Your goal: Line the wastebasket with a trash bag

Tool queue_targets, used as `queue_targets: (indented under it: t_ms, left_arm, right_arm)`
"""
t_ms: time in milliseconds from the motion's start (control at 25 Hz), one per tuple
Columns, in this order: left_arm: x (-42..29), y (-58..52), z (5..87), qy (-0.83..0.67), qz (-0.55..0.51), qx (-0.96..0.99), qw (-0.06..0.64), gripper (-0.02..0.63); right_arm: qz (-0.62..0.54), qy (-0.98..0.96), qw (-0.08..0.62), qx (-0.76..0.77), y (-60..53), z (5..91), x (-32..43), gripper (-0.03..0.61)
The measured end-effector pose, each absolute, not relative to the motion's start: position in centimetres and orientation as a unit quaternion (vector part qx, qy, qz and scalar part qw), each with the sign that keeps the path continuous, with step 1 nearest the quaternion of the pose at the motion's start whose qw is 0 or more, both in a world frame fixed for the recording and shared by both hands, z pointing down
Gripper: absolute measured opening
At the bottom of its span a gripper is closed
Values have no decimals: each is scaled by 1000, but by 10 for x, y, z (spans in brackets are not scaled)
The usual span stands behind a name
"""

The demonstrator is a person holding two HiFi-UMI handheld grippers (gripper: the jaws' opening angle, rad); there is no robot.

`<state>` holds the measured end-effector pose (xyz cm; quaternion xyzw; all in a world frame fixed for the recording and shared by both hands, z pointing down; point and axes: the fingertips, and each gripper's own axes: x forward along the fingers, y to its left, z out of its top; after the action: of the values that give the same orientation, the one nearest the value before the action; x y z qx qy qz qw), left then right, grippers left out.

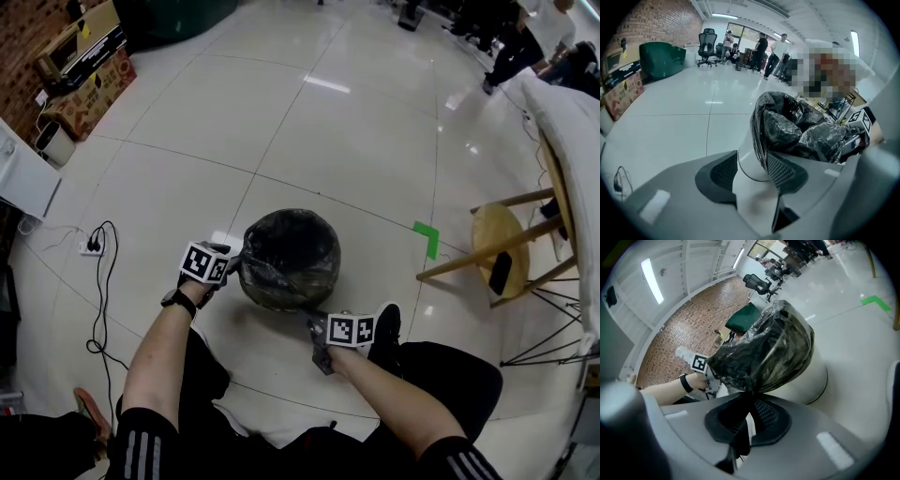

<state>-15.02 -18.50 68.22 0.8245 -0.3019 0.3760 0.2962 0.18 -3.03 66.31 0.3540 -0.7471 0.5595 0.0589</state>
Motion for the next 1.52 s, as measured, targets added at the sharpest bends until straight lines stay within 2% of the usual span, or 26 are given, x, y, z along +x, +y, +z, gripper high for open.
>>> queue_targets:
  t_ms: [320, 480, 680, 800, 920, 1000, 1120, 1200, 1520]
  left_arm:
    - [-185, -150, 645, -318, 360, 818, 317, 190]
    - [-185, -111, 649, -300, 360, 816, 339, 213]
    - [-128, -60, 670, -240, 319, 828, 393, 213]
    - [-87, -54, 671, -225, 267, 844, 408, 224]
    - [-76, -64, 668, -245, 232, 847, 410, 224]
    - [-77, -67, 672, -257, 245, 849, 392, 176]
    - [-76, -63, 675, -257, 256, 855, 371, 49]
    - [-76, -58, 679, -255, 270, 855, 363, 12]
    - [-80, -51, 714, -268, 325, 835, 355, 62]
  right_arm:
    - [541, -755, 93, 360, -27, 672, 6, 6]
    - [533, -759, 100, 361, -25, 679, 10, 6]
    - [524, -765, 102, 362, -28, 681, 13, 6]
    - [518, -769, 103, 360, -32, 681, 11, 6]
    - [514, -774, 106, 355, -34, 680, 8, 6]
    - [513, -776, 107, 352, -34, 682, 6, 6]
    - [505, -784, 111, 345, -33, 683, 0, 6]
    - [502, -786, 114, 343, -33, 684, -4, 6]
    - [493, -784, 152, 346, -30, 712, -4, 6]
